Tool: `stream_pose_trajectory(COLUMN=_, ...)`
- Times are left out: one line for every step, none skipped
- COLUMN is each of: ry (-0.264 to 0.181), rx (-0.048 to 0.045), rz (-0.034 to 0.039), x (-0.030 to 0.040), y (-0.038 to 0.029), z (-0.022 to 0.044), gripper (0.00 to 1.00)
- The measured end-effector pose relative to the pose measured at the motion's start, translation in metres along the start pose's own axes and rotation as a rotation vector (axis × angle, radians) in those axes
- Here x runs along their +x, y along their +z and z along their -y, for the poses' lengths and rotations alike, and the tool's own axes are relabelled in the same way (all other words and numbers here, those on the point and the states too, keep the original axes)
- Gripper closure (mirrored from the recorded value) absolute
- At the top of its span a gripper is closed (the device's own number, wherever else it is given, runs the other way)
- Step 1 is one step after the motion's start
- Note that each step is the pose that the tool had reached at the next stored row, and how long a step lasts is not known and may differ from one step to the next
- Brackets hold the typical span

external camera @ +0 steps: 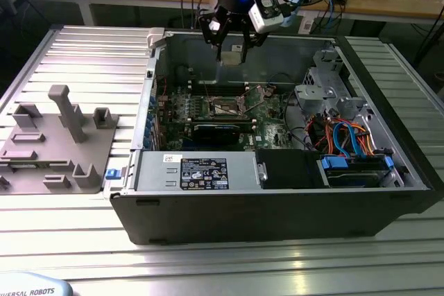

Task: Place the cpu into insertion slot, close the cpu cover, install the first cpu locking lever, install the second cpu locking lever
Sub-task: 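Place the cpu into insertion slot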

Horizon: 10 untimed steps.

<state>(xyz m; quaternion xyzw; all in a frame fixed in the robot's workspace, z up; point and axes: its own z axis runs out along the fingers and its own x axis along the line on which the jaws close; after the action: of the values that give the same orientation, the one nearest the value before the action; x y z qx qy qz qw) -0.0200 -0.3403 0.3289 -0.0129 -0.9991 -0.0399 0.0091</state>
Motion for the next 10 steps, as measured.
stream_pose_trajectory(ry=0.000, rx=0.0001, rz=0.0001, x=-0.0008, y=0.0012, z=0.0001, gripper=0.45)
stream_pose_trajectory(ry=0.000, rx=0.0002, rz=0.0000, x=-0.0011, y=0.0017, z=0.0001, gripper=0.45)
stream_pose_trajectory(ry=0.000, rx=0.0005, rz=0.0000, x=-0.0014, y=0.0024, z=0.0002, gripper=0.45)
stream_pose_trajectory(ry=0.000, rx=0.0018, rz=0.0001, x=-0.0016, y=0.0028, z=0.0002, gripper=0.45)
stream_pose_trajectory(ry=0.000, rx=0.0039, rz=0.0002, x=-0.0017, y=0.0031, z=0.0002, gripper=0.45)
stream_pose_trajectory(ry=0.000, rx=0.0087, rz=0.0003, x=-0.0019, y=0.0032, z=0.0002, gripper=0.45)
stream_pose_trajectory(ry=0.000, rx=0.0156, rz=0.0005, x=-0.0022, y=0.0034, z=0.0002, gripper=0.45)
stream_pose_trajectory(ry=0.000, rx=0.0261, rz=0.0007, x=-0.0027, y=0.0035, z=0.0002, gripper=0.45)
stream_pose_trajectory(ry=0.000, rx=0.0332, rz=0.0009, x=-0.0030, y=0.0037, z=0.0002, gripper=0.45)
stream_pose_trajectory(ry=0.001, rx=0.0407, rz=0.0012, x=-0.0037, y=0.0040, z=0.0002, gripper=0.45)
